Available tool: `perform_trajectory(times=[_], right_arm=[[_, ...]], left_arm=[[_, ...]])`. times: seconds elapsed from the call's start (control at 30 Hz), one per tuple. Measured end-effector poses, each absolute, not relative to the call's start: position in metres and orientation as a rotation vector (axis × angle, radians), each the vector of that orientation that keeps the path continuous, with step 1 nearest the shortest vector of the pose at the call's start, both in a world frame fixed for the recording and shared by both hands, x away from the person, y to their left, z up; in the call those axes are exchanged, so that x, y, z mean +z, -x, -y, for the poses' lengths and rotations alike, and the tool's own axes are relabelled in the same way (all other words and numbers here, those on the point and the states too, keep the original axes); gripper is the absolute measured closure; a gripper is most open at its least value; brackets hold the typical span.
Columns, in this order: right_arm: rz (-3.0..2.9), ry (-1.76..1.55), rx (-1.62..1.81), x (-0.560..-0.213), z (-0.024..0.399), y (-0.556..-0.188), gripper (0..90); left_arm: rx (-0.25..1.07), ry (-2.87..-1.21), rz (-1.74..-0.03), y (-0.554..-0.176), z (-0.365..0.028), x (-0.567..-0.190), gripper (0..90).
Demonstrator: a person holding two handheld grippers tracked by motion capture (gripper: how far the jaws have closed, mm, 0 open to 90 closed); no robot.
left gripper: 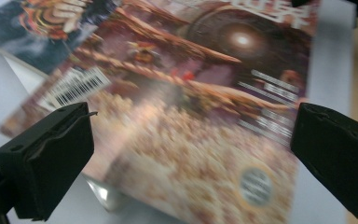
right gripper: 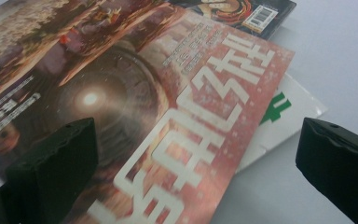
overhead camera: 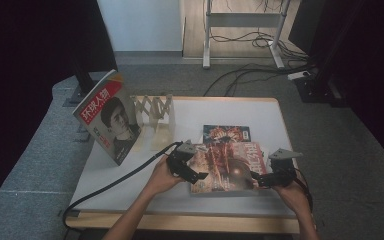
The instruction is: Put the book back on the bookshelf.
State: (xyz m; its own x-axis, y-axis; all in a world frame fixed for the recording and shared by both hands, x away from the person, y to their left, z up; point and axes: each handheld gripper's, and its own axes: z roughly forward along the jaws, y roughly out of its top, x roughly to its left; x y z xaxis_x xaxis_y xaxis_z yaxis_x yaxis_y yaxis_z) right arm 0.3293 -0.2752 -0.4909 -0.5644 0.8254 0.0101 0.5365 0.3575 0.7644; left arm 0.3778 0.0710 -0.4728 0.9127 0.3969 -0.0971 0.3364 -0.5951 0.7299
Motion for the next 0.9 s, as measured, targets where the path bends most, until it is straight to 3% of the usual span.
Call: perform_trajectory(times=[0.3,0.9], right_arm=[[-2.241,-1.185,1.061,-0.492,0.279,-0.307,0.0],[-2.249,-1.193,1.028,-0.506,0.281,-0.283,0.0]], left_arm=[[0.109,-2.283,-0.501,-0.408,-0.046,-0.471,0.0],[0.074,-2.277,-0.575,-0.453,-0.040,-0.502,0.0]])
